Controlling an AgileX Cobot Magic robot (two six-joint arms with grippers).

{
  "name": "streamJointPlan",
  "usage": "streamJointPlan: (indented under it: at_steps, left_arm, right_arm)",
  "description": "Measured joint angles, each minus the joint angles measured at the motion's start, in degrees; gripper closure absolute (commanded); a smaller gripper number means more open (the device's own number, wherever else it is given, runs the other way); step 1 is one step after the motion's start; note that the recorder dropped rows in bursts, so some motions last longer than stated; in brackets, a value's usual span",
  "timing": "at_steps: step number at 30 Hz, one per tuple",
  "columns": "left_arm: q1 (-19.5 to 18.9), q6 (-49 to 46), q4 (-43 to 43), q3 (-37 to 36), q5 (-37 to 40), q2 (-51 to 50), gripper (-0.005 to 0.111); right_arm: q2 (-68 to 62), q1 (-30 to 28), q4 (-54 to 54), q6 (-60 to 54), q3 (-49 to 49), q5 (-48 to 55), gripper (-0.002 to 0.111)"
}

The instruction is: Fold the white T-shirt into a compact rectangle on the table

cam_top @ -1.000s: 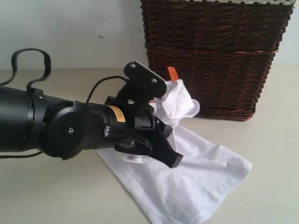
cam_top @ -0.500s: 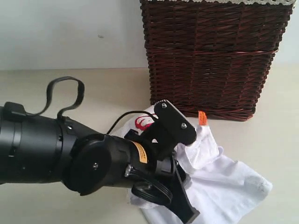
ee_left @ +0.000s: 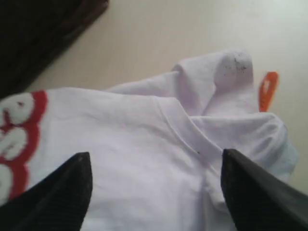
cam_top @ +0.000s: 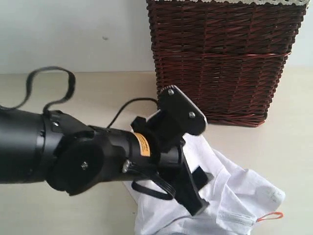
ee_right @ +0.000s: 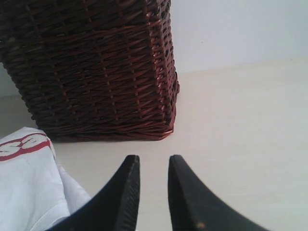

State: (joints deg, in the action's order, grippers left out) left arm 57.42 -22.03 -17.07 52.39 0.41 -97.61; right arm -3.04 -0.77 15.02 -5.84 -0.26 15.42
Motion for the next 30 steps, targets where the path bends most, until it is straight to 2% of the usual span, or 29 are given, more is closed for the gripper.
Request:
streamJointPlan:
  at_steps: [2, 6, 7, 12, 24, 30]
  left_arm:
    - [-2.1, 0.0, 0.58, 0.0, -0.1, 1.57, 0.06]
    - [-6.62, 0.0, 0.72, 0.13, 0.62, 1.09, 0.103]
    - [-7.47, 0.0, 0.72, 0.13, 0.62, 0.2, 0.106]
    - [-9.34, 0.0, 0.95, 0.13, 0.62, -4.67, 0.107]
    - [-9.37, -2.9, 2.7, 0.13, 0.92, -10.78, 0.107]
    - [-9.37, -3.18, 2.82, 0.13, -2.23, -11.66, 0.107]
  right_arm:
    - [0.0, 0.0, 0.0, 0.0, 0.0, 0.0, 0.087]
    - [0.0, 0.0, 0.0, 0.0, 0.0, 0.0, 0.087]
    - [0.0, 0.0, 0.0, 0.0, 0.0, 0.0, 0.087]
    - [0.0, 0.0, 0.0, 0.0, 0.0, 0.0, 0.087]
    - [0.0, 0.0, 0.0, 0.0, 0.0, 0.0, 0.087]
    - [0.0, 0.0, 0.0, 0.0, 0.0, 0.0, 0.087]
